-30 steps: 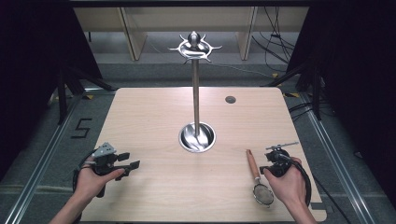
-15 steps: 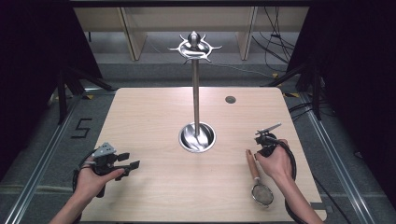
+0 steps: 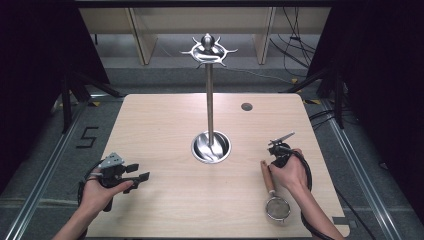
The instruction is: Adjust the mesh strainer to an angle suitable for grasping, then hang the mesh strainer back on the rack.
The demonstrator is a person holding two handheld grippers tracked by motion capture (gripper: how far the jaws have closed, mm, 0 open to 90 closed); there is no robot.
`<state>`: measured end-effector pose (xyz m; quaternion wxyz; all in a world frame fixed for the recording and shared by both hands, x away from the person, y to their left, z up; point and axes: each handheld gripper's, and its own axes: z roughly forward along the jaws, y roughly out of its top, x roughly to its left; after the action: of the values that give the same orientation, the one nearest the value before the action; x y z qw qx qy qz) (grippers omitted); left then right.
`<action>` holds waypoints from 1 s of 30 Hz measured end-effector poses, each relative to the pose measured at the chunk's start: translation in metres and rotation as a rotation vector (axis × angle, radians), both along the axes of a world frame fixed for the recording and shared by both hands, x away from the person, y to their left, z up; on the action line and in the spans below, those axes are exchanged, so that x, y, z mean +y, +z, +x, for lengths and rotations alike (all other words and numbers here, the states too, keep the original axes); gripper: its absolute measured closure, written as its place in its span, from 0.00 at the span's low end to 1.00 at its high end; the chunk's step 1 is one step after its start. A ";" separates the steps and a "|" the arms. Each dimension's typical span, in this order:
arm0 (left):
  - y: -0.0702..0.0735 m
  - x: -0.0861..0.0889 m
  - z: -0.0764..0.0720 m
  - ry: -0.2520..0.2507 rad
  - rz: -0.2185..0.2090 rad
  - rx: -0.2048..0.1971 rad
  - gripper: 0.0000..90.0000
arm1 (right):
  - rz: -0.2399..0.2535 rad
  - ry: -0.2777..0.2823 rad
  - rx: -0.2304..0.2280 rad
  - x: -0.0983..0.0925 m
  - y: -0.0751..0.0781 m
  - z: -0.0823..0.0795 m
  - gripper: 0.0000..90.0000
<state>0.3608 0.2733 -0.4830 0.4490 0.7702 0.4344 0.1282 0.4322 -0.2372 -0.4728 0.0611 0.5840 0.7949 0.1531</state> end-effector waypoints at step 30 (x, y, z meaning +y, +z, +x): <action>0.003 -0.001 0.002 -0.010 -0.009 -0.003 0.41 | -0.017 0.108 0.085 0.037 0.027 -0.032 0.66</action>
<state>0.3631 0.2725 -0.4800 0.4536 0.7701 0.4306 0.1252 0.3998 -0.2000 -0.4461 0.0237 0.5459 0.8282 0.1245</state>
